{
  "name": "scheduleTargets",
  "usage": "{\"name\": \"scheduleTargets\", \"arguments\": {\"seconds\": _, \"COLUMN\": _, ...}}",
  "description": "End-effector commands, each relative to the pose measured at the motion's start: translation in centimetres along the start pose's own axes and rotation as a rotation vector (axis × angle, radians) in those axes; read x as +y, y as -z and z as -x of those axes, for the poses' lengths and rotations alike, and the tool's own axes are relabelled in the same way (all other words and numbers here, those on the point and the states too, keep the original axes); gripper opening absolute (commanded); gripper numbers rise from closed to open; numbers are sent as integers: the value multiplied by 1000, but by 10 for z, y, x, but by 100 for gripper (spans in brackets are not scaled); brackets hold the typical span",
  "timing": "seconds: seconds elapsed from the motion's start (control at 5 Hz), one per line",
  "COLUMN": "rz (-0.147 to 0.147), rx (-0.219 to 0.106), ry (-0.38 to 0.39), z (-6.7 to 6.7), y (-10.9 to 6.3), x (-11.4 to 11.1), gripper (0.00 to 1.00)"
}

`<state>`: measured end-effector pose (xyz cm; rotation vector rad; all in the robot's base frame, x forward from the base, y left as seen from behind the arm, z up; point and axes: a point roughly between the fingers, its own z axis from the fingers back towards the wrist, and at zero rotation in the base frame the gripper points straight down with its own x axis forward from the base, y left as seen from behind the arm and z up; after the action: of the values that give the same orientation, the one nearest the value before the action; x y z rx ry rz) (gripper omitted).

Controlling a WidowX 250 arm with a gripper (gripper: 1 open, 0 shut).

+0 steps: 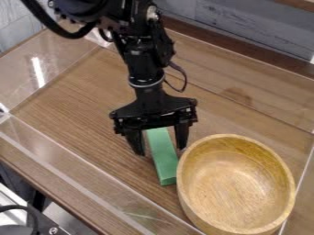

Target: Put the green block in the brown bowl

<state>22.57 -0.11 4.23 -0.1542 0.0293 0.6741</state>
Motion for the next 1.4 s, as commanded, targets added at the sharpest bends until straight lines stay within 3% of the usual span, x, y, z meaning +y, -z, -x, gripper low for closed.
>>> {"name": "scheduleTargets", "arguments": {"seconds": 0.0, "rz": 26, "rx": -35, "ry": -6, "z": -10, "y": -10, "x": -5, "gripper": 100}}
{"name": "scheduleTargets", "arguments": {"seconds": 0.2, "rz": 28, "rx": -35, "ry": -9, "z": -11, "y": -10, "x": -6, "gripper": 100}}
{"name": "scheduleTargets", "arguments": {"seconds": 0.8, "rz": 38, "rx": -40, "ry": -36, "z": -12, "y": 11, "x": -4, "gripper": 100}}
{"name": "scheduleTargets", "arguments": {"seconds": 1.0, "rz": 41, "rx": -40, "ry": -40, "z": -12, "y": 15, "x": -4, "gripper": 0}}
{"name": "scheduleTargets", "arguments": {"seconds": 1.2, "rz": 39, "rx": -36, "ry": -29, "z": -13, "y": 13, "x": -2, "gripper": 0}}
